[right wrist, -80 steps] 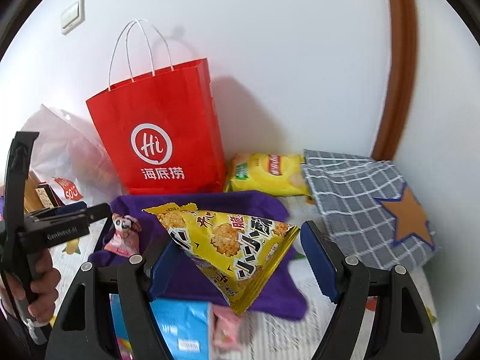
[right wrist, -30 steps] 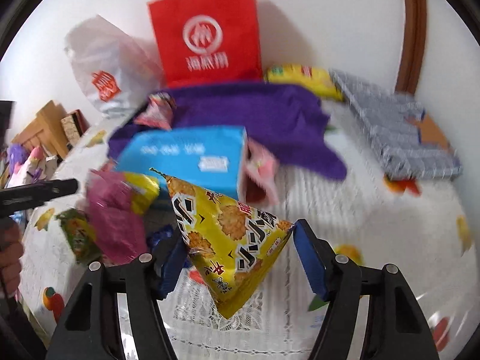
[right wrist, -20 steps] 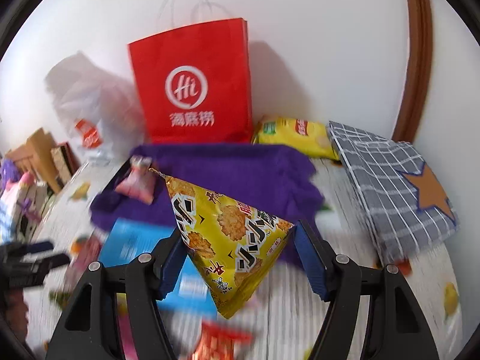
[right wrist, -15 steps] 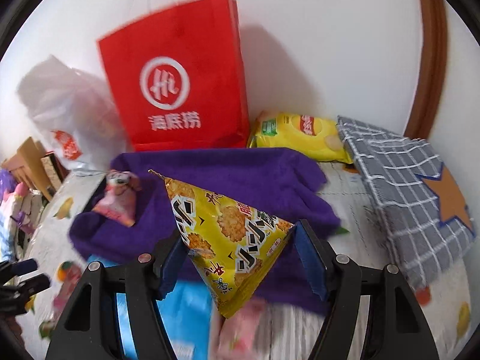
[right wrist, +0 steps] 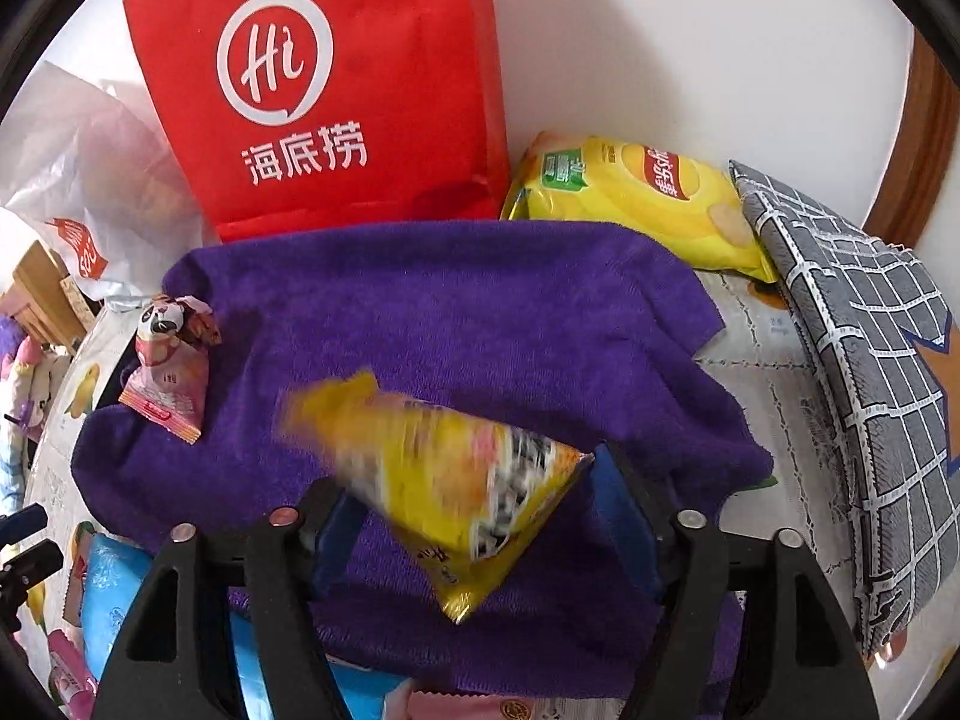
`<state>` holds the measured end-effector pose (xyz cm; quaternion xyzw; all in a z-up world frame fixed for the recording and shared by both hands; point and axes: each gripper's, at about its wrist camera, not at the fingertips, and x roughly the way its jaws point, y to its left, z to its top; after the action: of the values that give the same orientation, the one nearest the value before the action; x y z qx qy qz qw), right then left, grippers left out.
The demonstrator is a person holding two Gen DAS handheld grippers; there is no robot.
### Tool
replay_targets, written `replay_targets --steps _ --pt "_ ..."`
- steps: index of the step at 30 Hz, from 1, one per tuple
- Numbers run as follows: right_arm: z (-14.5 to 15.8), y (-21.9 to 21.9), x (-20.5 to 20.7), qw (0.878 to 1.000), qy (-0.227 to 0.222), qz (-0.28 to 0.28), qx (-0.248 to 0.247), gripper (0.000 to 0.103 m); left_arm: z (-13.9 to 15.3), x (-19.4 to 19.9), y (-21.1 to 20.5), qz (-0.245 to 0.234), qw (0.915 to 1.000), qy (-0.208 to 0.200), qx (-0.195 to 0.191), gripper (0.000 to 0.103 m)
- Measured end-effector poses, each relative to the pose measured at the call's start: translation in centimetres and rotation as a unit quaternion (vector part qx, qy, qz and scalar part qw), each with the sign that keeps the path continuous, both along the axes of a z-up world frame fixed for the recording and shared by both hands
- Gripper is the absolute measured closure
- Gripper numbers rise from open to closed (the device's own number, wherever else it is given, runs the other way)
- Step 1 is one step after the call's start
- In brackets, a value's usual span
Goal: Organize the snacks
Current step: 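Lower the yellow triangular bag onto the purple towel and open the right tool, then grasp the pink square candy packet with the right tool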
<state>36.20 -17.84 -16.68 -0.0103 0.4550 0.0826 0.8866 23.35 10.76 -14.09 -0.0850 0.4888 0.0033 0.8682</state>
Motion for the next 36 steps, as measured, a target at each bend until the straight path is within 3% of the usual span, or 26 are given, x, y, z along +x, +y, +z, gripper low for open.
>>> replay_targets --steps 6,12,15,22,25,36 --pt "1.7 -0.6 -1.6 1.000 -0.022 -0.006 -0.015 0.023 0.3 -0.3 -0.1 -0.003 1.0000 -0.001 -0.004 0.034" --pt "2.9 -3.5 -5.5 0.999 -0.017 -0.026 0.018 0.023 0.9 -1.4 -0.6 -0.006 0.9999 -0.008 -0.004 0.034" --pt "2.4 -4.0 -7.4 0.999 -0.002 -0.021 0.031 0.024 1.1 -1.9 -0.8 -0.007 0.9999 -0.009 -0.010 0.034" --pt "0.1 -3.7 -8.8 0.999 0.030 0.004 0.036 0.041 1.7 -3.3 -1.2 -0.003 0.9999 -0.010 -0.004 0.034" --pt "-1.0 -3.5 -9.3 0.999 0.046 0.010 0.009 0.041 1.9 -4.1 -1.1 0.004 1.0000 -0.009 0.002 0.034" --pt "-1.9 -4.8 -8.9 0.998 0.045 0.027 0.042 0.041 1.9 -5.3 -0.3 0.022 0.9997 -0.005 0.012 0.034"
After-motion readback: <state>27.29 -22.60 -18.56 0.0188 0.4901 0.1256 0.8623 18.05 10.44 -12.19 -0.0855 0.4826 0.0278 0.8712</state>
